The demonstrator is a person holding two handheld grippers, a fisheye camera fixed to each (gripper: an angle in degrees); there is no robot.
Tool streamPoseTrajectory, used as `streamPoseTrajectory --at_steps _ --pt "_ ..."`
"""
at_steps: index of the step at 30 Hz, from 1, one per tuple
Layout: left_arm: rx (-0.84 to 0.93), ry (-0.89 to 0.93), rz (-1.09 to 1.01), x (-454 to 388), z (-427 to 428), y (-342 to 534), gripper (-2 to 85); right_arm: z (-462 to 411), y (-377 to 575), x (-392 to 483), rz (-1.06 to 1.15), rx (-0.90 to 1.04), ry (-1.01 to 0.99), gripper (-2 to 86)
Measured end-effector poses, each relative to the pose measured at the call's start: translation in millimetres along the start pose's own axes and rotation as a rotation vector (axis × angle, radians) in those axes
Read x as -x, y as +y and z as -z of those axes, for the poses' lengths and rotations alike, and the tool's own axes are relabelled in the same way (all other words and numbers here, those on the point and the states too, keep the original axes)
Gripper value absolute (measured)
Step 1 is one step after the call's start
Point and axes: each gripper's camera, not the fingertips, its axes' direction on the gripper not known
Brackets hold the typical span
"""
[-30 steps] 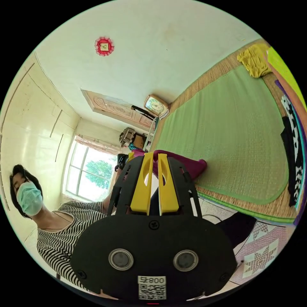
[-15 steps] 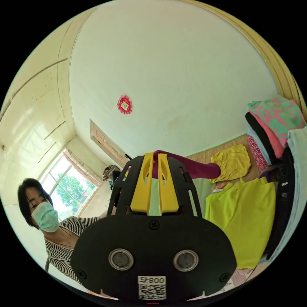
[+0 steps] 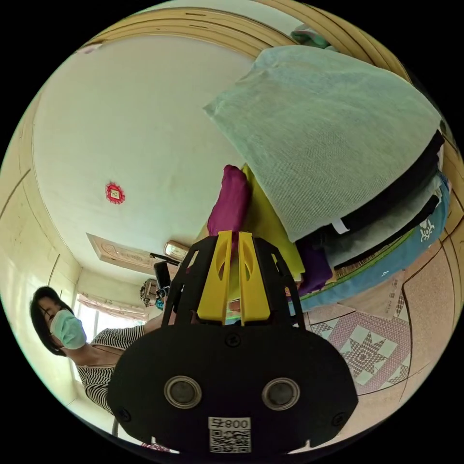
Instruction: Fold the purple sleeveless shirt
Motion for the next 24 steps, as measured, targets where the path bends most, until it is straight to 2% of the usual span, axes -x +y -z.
streamPoseTrajectory --at_steps 5,16,21,24 --pt "0.079 -0.06 0.012 13.2 -46.3 -17.1 2.0 10.9 -0.1 -15.8 -0.004 0.054 0.053 2.0" --pt "0.121 -0.061 0.056 40.7 -94.7 -42.5 1.9 26.5 11.4 -26.1 -0.025 0.069 0.08 0.8" --pt "0.111 0.014 0.106 60.3 -104.3 -44.5 1.7 34.6 30.2 -31.7 -0.065 -0.006 0.048 0.1" --pt "0.121 0.02 0.115 65.7 -101.7 -39.6 1.4 39.5 44.0 -10.5 -0.025 -0.056 0.096 0.1"
